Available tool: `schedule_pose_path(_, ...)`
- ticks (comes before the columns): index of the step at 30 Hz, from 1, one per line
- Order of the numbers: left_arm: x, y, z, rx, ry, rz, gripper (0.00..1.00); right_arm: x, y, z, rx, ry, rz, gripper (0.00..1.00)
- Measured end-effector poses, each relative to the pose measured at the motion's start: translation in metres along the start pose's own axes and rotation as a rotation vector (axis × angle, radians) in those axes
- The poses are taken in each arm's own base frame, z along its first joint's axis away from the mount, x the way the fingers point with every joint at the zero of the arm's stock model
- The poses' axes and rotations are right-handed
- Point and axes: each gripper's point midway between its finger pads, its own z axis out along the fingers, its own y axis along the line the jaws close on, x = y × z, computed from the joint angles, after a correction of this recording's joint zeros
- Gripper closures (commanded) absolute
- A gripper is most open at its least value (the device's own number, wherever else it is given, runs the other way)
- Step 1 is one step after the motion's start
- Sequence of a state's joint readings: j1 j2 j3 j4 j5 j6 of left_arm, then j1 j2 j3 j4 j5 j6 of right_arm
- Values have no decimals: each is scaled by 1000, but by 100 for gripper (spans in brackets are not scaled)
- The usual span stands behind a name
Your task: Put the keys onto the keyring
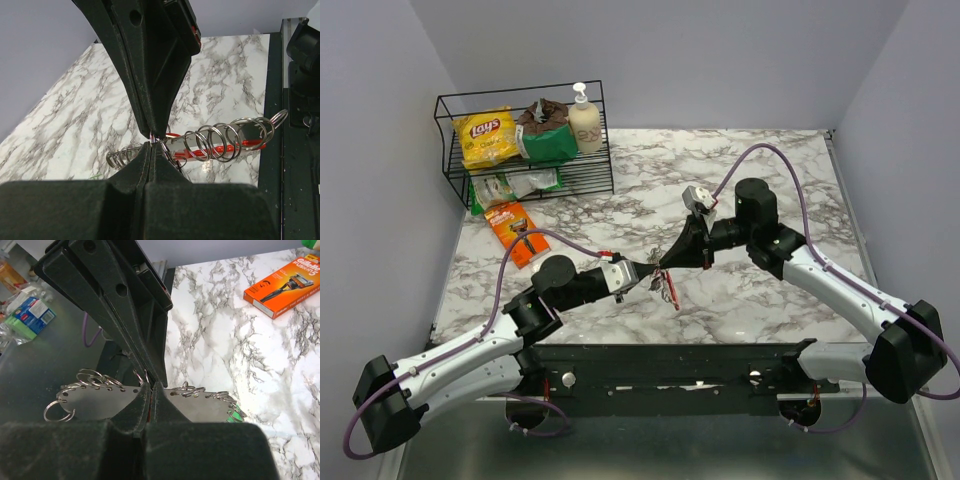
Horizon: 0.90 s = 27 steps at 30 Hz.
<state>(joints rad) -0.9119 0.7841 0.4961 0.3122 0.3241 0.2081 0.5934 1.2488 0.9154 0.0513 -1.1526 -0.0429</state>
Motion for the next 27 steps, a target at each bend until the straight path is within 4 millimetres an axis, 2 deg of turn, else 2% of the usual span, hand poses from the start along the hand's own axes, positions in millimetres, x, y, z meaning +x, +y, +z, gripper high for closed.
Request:
schedule_pose_path(2,0,0,0,-1,1,-2,100,0,0,0,2,0,0,99)
schedule_pose_path(5,1,1,0,-5,7,-6,94,0,-2,0,13,8,7,99)
schedule_pose_path(9,-2,4,-2,-19,15,-6,70,-4,-4,-1,37,19,7,99)
schedule_pose_path(12,-7,8,-4,-33,25,-3,60,-8,-6,-2,56,25,3,99)
schedule_pose_path(17,-17,14,-10,-64,31,12,53,-4,-6,-4,78,47,24,99)
schedule_pose_path(19,-18,16,-13,-70,38,19,46,-3,-6,-4,82,55,30,99)
schedule_pose_path(21,-21,17,-15,-75,45,25,35,-2,-5,-6,89,62,34,99)
schedule_pose_path(24,-27,20,-18,-78,61,33,33,0,-5,-7,101,73,34,99)
schedule_pose_path(27,-42,24,-19,-76,74,32,34,-1,-5,-9,111,83,38,99)
